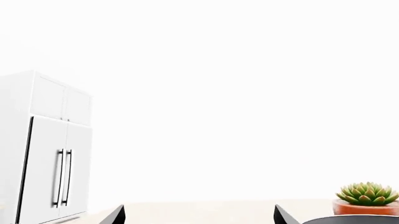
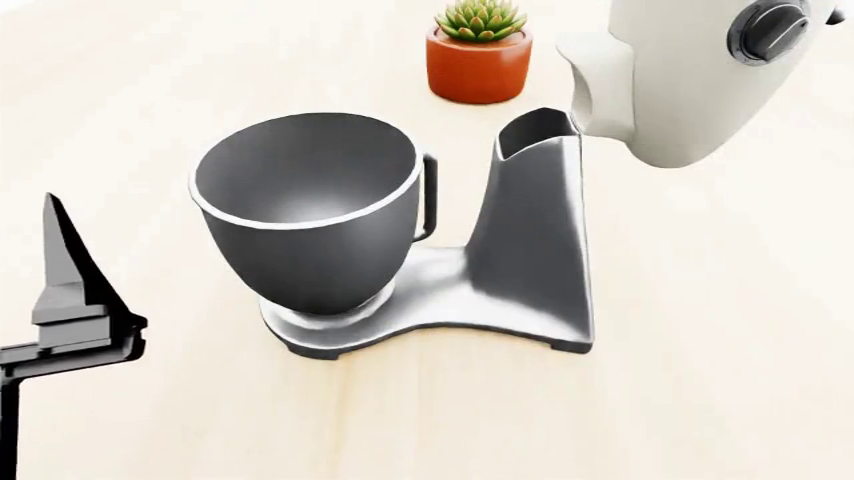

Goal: Place the cheese in the stand mixer bowl.

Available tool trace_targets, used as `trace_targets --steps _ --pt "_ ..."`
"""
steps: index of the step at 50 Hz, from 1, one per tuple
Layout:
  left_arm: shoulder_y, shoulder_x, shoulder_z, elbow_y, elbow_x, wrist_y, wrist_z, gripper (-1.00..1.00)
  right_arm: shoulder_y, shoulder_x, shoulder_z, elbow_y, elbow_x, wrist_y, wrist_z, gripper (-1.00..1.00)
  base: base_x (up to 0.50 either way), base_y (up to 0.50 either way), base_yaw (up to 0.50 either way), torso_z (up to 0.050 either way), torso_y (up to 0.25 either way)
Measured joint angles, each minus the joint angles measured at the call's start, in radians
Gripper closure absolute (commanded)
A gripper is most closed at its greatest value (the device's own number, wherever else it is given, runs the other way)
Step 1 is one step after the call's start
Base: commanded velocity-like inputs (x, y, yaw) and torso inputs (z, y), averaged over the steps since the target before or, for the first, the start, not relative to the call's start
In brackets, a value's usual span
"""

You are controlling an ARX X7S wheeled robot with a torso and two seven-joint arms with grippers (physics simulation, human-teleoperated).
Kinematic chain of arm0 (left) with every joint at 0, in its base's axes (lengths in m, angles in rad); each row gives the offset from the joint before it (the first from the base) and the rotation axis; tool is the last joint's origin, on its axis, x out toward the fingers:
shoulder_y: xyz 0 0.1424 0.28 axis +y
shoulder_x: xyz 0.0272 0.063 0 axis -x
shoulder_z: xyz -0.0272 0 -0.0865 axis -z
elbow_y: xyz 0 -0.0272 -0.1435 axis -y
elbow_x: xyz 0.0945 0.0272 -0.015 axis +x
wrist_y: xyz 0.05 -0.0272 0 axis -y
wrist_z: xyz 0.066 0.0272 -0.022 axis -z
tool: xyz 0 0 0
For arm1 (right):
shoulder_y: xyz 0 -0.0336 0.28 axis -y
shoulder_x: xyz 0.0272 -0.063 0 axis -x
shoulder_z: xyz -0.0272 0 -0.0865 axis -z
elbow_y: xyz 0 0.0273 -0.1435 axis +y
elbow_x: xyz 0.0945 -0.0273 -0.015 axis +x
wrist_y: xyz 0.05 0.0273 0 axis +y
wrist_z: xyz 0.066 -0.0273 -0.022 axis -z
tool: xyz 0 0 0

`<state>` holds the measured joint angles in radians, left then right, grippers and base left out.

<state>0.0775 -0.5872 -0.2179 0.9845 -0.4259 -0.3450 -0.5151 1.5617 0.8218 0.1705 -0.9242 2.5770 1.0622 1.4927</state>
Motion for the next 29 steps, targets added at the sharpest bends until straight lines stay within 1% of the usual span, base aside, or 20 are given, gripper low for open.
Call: trace_targets --steps 4,6,9,13,17,21,25,27,29 --pt "0.057 -0.198 -0.02 0.016 -0.08 0.092 -0.174 -1.0 0.071 0.091 0.049 0.038 0.025 0.002 0.007 -1.0 0.0 0.0 0.0 0.0 0.0" --pt "0.127 -0.298 -0.071 0.021 -0.122 0.149 -0.252 -1.0 0.107 0.136 0.07 0.06 0.033 0.004 0.007 -1.0 0.0 0.0 0.0 0.0 0.0" --pt "0.275 -0.421 -0.226 0.028 -0.184 0.224 -0.337 -1.0 0.159 0.198 0.095 0.093 0.041 0.007 0.002 -1.0 0.0 0.0 0.0 0.0 0.0" --pt "0.417 -0.524 -0.451 0.034 -0.264 0.297 -0.385 -1.0 0.213 0.259 0.131 0.132 0.034 0.011 0.0 -1.0 0.0 0.0 0.0 0.0 0.0" --pt "0.512 -0.57 -0.653 0.039 -0.338 0.368 -0.396 -1.0 0.236 0.285 0.197 0.157 0.022 0.011 0.015 -1.0 0.0 0.0 0.0 0.0 0.0" --pt "0.576 -0.578 -0.837 0.042 -0.406 0.429 -0.392 -1.0 0.221 0.285 0.276 0.161 0.008 0.03 0.033 -1.0 0.0 0.0 0.0 0.0 0.0" --pt "0.619 -0.541 -1.091 0.044 -0.526 0.443 -0.38 -1.0 0.186 0.271 0.357 0.159 -0.007 0.065 0.045 -1.0 0.0 0.0 0.0 0.0 0.0" --pt "0.635 -0.513 -1.232 0.044 -0.602 0.439 -0.364 -1.0 0.159 0.259 0.401 0.158 -0.013 0.091 0.049 -1.0 0.0 0.0 0.0 0.0 0.0" --pt "0.647 -0.476 -1.341 0.045 -0.662 0.462 -0.345 -1.0 0.128 0.24 0.442 0.158 -0.019 0.119 0.051 -1.0 0.0 0.0 0.0 0.0 0.0"
